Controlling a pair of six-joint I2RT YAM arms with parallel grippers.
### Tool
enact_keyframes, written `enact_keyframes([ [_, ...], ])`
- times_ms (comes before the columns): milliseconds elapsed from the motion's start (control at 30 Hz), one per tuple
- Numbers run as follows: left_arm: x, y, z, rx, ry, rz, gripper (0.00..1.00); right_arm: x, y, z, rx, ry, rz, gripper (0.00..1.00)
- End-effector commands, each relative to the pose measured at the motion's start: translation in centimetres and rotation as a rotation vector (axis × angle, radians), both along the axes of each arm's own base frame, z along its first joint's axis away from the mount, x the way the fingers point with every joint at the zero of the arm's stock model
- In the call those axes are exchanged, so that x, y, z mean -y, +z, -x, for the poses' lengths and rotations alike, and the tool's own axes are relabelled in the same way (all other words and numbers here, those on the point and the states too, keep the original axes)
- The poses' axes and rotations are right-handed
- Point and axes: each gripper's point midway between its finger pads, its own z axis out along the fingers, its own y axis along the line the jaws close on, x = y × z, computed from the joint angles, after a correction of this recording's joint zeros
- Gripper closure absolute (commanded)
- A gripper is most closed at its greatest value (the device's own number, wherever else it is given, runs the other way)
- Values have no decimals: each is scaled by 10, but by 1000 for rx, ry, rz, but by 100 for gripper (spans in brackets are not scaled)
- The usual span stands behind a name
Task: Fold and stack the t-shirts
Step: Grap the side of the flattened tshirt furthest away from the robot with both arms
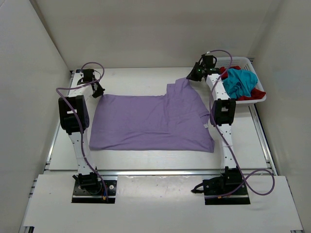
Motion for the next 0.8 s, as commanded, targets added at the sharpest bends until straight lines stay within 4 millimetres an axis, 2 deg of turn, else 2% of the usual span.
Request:
enact_keyframes([
  [0, 2, 18, -5, 36, -11, -15, 100, -4, 28, -12, 84, -14, 8, 100],
  [33, 1, 20, -6, 42, -13, -16, 100, -4, 24, -12, 82, -11, 20, 99],
  [100, 0, 20, -5, 48, -10, -8, 100, -6, 38, -11, 104, -3, 46, 100],
  [200, -2, 26, -1, 65, -4, 3, 100, -8, 91, -3, 167, 38, 52, 100],
  [267, -2, 31, 5, 74, -1, 16, 100, -6, 120, 17, 167, 118, 40, 100],
  [300, -2, 27, 8, 63, -2, 16, 100, -6, 121, 17, 167, 119, 39, 100],
  [333, -4, 33, 9, 79, 4, 23, 100, -8, 142, 30, 174, 159, 31, 100],
  [400, -3, 34, 16, 80, 7, 24, 100, -18, 147, 55, 129, 255, 6, 100],
  [467, 0, 38, 20, 91, -2, 18, 100, -21, 155, 66, 118, 296, -19, 100],
  [567, 4, 44, 25, 76, -23, 7, 100, -15, 167, 79, 109, 284, 51, 100],
  [600, 2, 46, 29, 86, -13, 14, 100, -14, 173, 84, 112, 276, 81, 99],
  [633, 5, 44, 33, 84, -15, 28, 100, -12, 190, 92, 133, 280, 93, 100],
  [667, 5, 54, 33, 110, -11, 45, 100, -13, 177, 97, 94, 287, 112, 100],
  [700, 4, 59, 34, 127, -9, 50, 100, -14, 195, 105, 124, 288, 129, 100],
  [733, 9, 61, 37, 128, -17, 62, 100, -12, 156, 126, 31, 299, 191, 100],
  [767, 13, 63, 38, 132, -25, 67, 100, -13, 145, 134, 10, 301, 205, 100],
])
